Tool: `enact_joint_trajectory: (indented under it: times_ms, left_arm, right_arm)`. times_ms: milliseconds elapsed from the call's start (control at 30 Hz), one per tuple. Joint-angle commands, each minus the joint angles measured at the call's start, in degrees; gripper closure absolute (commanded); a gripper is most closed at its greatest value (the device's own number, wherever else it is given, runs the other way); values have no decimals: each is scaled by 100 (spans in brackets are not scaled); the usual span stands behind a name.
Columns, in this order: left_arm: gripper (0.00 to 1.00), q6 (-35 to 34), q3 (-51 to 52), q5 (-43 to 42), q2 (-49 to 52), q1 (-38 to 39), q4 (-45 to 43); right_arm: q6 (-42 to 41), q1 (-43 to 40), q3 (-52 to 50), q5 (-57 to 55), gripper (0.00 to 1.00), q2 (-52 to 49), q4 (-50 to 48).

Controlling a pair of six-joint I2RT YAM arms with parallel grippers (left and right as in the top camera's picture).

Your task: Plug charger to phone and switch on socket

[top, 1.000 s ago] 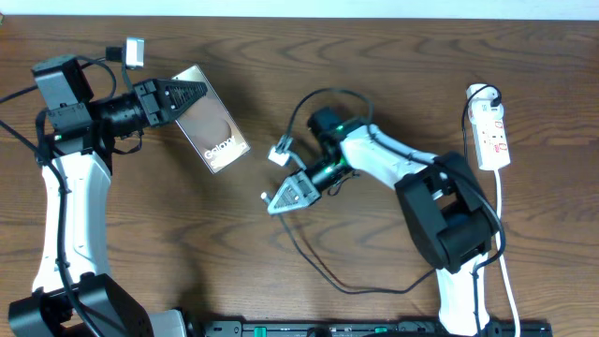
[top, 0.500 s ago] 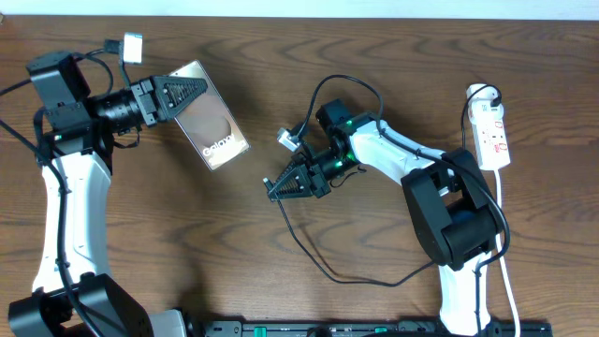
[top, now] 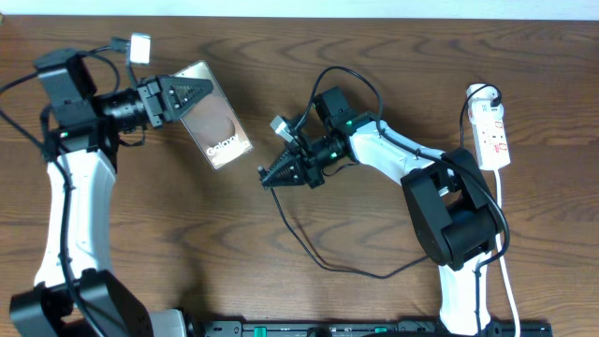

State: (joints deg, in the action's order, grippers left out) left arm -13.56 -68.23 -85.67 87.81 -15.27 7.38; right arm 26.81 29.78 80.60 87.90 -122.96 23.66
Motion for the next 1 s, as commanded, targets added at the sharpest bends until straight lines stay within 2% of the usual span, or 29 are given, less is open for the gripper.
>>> enact_joint_trajectory:
  times_ms: [0, 167, 733, 967]
  left_arm:
    - [92, 85, -33, -219, 332, 92, -24]
    - [92, -4, -33, -223, 610, 94, -22]
    - [92, 4, -33, -170, 627, 96, -24]
    - [93, 4, -33, -170, 627, 96, -24]
  right_arm:
    - [-992, 98, 9, 162, 99, 7, -446]
    - [-1401, 256, 9, 162, 99, 7, -1058]
    - [-1491, 330, 9, 162, 99, 7, -1513]
    - [-1915, 417, 9, 160, 99, 7, -2044]
